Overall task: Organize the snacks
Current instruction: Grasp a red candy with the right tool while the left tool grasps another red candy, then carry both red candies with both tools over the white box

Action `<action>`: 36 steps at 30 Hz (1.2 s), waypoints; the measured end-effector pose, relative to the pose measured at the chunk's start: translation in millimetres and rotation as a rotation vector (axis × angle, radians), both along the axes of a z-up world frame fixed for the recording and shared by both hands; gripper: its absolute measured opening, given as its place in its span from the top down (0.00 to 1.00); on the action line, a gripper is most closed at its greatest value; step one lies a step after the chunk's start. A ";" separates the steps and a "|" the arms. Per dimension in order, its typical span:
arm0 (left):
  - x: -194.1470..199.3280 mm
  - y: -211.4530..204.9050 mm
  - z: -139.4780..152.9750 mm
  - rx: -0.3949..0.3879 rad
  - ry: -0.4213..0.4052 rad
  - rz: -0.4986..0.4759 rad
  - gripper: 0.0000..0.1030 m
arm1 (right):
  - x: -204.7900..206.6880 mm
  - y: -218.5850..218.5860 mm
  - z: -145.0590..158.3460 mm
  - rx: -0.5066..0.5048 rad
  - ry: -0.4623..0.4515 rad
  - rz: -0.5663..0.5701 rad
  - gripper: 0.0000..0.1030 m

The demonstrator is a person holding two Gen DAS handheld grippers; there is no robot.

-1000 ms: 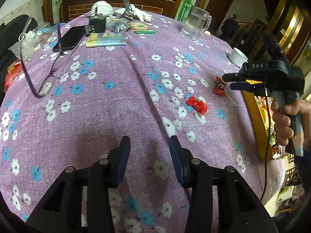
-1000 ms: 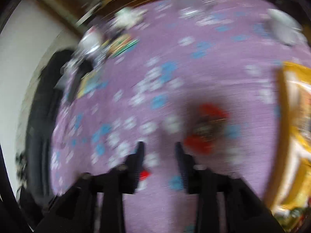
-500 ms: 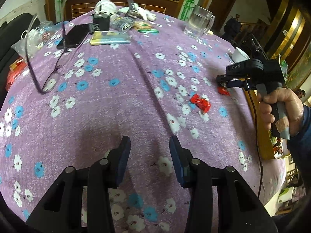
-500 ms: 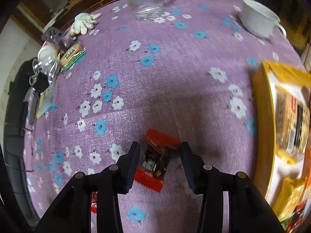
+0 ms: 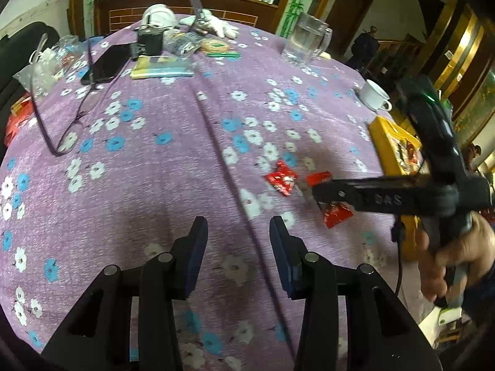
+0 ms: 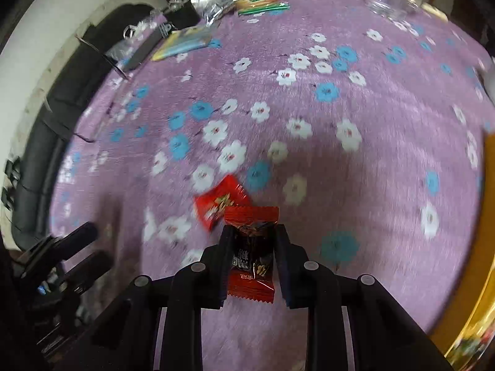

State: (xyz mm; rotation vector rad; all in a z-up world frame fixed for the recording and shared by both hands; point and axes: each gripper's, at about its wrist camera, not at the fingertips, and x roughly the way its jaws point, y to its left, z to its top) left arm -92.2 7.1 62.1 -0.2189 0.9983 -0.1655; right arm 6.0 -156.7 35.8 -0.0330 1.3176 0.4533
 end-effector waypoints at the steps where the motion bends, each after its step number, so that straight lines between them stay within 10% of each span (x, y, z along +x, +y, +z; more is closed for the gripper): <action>1: 1.3 -3.3 1.4 -0.004 -0.002 -0.009 0.62 | -6.5 -10.9 5.3 0.008 -0.017 -0.024 0.75; 18: 84.2 -80.5 -22.7 0.160 0.058 -0.376 0.62 | -103.8 -121.8 50.4 0.090 -0.102 -0.232 0.75; 26: 87.6 -83.9 -37.4 0.233 0.053 -0.332 0.75 | -118.9 -157.0 70.0 0.100 -0.150 -0.293 0.75; 36: 16.6 -110.5 -36.7 0.072 0.066 -0.243 0.75 | -116.0 -173.9 71.9 0.154 -0.147 -0.303 0.75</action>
